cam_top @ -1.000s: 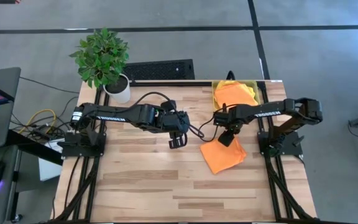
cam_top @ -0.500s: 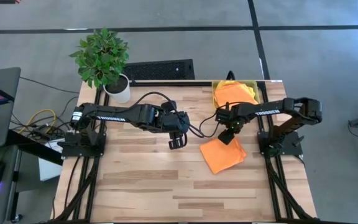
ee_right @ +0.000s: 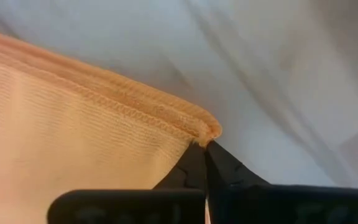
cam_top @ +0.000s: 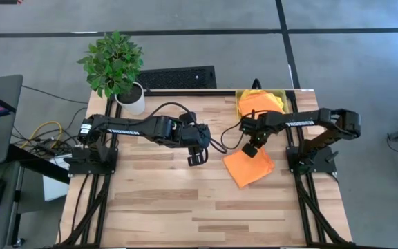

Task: Fold microfiber towels
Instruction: Put the folded orange microfiber towel into the yellow bin

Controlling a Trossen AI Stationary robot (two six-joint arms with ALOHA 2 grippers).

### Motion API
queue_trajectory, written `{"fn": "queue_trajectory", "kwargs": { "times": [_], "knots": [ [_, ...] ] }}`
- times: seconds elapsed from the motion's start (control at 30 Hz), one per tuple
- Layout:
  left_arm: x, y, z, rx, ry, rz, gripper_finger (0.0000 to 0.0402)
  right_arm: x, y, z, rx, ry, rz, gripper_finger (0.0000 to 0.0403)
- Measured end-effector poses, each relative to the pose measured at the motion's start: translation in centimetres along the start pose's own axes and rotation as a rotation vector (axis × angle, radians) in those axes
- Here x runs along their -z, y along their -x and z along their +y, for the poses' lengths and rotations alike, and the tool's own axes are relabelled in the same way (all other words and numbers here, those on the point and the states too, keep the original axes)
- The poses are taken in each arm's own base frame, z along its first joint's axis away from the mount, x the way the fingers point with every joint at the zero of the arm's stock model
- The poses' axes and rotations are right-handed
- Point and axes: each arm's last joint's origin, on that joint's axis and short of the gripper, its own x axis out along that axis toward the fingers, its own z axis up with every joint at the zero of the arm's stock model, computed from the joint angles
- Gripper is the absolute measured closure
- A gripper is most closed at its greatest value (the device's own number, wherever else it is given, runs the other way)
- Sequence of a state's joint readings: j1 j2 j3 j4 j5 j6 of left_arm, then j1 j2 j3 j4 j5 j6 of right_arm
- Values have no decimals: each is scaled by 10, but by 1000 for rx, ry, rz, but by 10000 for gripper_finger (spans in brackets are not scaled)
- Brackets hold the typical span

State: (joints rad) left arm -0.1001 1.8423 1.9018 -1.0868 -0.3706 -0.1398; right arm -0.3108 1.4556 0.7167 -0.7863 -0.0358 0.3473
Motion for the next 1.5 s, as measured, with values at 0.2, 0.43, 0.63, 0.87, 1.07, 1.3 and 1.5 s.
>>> {"fn": "queue_trajectory", "kwargs": {
  "times": [0.2, 0.43, 0.63, 0.87, 1.07, 1.3, 1.5],
  "knots": [
    [0, 0, 0, 0, -4, 1, 255, -7, 28, -10, 33, -35, -66, 395],
    [0, 0, 0, -1, -6, 1, 255, -13, 68, -37, 176, -88, -179, 397],
    [0, 0, 0, -1, -14, 1, 255, -22, 90, -71, 338, -171, -262, 398],
    [0, 0, 0, -2, -14, 1, 255, -34, 115, -108, 490, -275, -371, 399],
    [0, 0, 1, -4, -11, 1, 255, -41, 126, -138, 561, -387, -455, 398],
    [0, -1, 4, -9, 4, 2, 255, -47, 118, -159, 596, -459, -438, 389],
    [-1, -2, 7, -16, 8, 4, 255, -51, 114, -158, 500, -417, -455, 354]
  ]
}}
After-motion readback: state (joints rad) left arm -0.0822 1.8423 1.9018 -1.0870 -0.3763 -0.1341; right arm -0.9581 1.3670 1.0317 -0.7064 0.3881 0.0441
